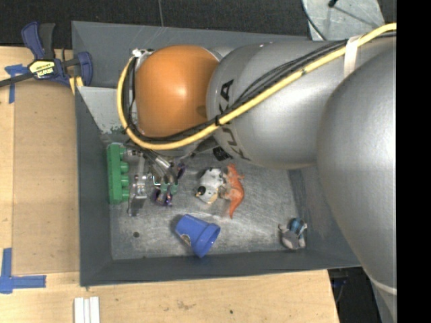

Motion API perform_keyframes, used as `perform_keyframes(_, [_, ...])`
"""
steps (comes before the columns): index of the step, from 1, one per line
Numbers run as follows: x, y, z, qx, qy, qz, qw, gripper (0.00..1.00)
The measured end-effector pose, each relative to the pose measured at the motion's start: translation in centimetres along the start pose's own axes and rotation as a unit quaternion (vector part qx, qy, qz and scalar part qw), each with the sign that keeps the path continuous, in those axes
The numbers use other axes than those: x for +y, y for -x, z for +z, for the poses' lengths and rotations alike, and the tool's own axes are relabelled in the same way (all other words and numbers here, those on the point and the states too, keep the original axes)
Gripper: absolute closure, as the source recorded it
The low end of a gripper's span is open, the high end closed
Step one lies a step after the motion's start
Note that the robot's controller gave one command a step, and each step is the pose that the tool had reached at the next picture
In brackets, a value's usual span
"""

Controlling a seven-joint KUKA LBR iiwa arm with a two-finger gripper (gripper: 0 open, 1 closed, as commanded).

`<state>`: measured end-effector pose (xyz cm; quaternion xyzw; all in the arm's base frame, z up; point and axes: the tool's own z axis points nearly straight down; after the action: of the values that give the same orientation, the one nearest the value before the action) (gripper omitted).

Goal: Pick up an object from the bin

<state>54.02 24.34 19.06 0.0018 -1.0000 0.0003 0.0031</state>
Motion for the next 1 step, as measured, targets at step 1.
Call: perform_keyframes(1, [-0.13, 0.22, -0.50, -0.0042, 0.001, 0.002, 1.0000, 0.00])
